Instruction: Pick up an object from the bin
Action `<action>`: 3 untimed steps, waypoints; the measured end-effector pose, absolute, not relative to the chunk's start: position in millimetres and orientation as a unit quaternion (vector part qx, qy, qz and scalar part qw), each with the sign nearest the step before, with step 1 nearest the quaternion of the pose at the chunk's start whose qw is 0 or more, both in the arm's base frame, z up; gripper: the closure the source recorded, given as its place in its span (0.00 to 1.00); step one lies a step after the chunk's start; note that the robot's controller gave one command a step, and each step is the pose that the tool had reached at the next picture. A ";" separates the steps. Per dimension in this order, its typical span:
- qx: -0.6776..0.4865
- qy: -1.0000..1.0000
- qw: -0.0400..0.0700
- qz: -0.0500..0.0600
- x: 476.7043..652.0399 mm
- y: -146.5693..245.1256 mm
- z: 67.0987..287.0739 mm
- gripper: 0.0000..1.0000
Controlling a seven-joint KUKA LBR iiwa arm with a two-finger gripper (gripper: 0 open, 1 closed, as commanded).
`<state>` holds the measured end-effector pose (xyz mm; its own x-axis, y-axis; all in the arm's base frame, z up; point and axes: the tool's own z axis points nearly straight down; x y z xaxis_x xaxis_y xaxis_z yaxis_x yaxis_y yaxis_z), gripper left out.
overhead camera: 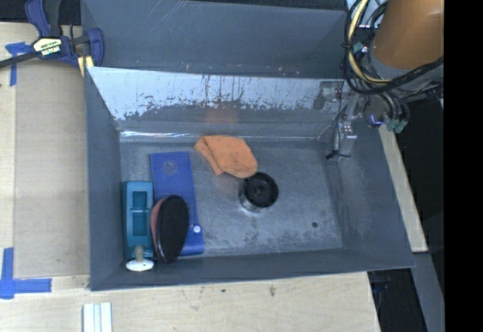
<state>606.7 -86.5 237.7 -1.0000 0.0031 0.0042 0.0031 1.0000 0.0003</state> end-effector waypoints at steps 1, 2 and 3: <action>0.000 -1.000 -0.002 0.000 607.9 -86.0 243.2 0.00; -0.057 -0.998 -0.006 0.001 602.8 -56.8 206.2 0.00; -0.077 -0.997 0.001 -0.001 600.0 -10.6 157.6 0.00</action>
Offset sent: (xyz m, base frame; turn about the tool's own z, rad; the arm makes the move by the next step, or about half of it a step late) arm -0.0125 0.0701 -0.0777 0.2089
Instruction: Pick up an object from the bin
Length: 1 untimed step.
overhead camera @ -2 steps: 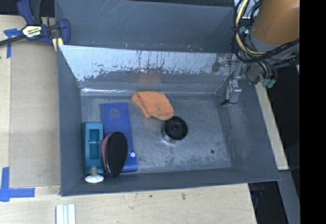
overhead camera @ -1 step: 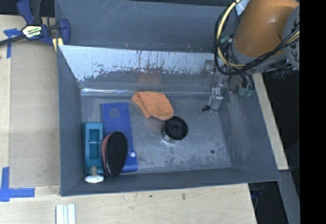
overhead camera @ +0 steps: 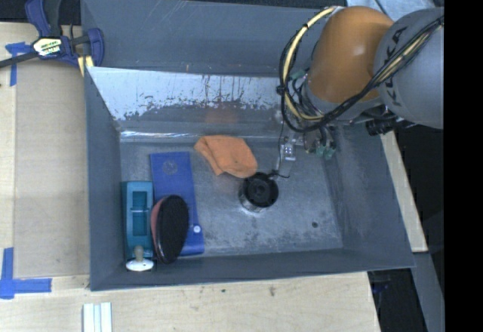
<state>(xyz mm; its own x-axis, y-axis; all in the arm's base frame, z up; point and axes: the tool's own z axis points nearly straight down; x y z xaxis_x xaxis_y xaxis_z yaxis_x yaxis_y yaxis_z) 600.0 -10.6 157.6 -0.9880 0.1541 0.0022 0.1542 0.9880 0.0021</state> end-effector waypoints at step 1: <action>-0.095 -0.995 -0.001 0.000 590.7 -16.1 147.5 0.00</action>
Offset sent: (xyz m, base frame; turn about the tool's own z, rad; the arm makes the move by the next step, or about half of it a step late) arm 0.0166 0.0902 -0.0876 -0.0238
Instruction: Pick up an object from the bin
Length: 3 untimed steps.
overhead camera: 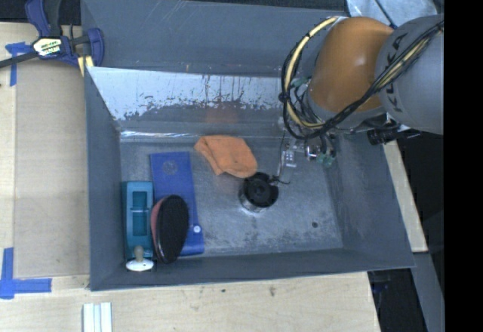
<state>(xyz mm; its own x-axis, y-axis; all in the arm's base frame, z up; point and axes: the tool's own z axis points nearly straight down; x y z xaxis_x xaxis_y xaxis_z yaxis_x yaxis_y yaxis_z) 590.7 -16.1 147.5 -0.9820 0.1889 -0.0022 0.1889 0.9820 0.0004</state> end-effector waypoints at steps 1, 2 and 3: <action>0.070 0.998 0.004 0.000 615.0 70.5 79.2 0.00; 0.151 0.989 0.003 -0.001 562.9 -6.0 71.9 1.00; 0.150 0.989 0.003 -0.001 563.0 -5.9 71.9 1.00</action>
Offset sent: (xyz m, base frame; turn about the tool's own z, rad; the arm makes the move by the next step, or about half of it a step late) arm -0.0296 0.0123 -0.0775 0.1112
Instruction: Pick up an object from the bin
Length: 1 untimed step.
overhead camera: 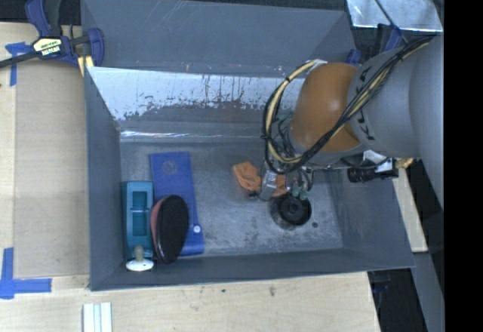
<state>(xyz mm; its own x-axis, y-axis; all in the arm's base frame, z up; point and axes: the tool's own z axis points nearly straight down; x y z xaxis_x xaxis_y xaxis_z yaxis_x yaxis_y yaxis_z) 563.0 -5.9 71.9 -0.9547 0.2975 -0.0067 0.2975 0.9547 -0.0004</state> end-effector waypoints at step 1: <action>0.151 0.989 0.003 -0.001 562.4 -5.9 74.3 1.00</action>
Offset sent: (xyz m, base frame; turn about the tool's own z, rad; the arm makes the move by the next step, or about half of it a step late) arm 0.0001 0.0000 0.0498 0.0000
